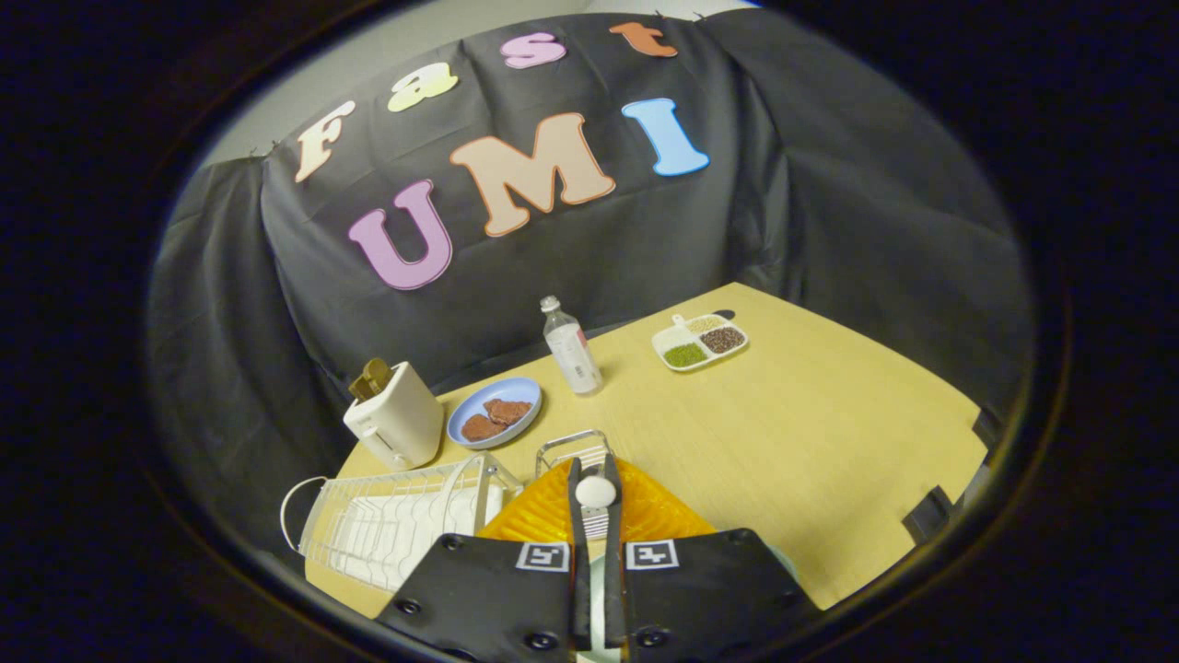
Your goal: Take the plate from the dish rack, then take the spoon from the basket and place it into the plate.
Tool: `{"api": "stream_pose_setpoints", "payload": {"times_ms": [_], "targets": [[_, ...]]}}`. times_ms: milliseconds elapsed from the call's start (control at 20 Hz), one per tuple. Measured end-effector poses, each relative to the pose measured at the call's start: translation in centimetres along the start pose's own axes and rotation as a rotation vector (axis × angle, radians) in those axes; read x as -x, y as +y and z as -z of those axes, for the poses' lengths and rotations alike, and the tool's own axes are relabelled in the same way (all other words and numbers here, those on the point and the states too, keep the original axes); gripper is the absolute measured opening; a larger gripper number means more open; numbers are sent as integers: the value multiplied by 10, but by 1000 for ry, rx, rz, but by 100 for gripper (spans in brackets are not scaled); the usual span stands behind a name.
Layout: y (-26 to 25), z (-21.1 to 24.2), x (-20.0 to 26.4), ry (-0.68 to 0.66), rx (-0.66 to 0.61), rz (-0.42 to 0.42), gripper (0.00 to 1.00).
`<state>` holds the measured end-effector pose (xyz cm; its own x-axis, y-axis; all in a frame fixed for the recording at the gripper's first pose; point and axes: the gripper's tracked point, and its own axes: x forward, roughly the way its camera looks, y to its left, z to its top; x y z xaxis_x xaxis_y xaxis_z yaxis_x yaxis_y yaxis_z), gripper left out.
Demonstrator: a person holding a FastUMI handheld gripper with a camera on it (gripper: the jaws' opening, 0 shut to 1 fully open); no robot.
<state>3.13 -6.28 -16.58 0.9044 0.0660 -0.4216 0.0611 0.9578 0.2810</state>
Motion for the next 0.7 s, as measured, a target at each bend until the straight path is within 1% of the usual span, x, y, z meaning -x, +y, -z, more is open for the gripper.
{"api": "stream_pose_setpoints", "payload": {"times_ms": [350, 500, 700], "targets": [[-15, -5, 52, 0, 55, 36, 8], [-24, 12, 64, 20, 66, 47, 8], [-40, 48, 70, 89, 80, 81, 8]]}}
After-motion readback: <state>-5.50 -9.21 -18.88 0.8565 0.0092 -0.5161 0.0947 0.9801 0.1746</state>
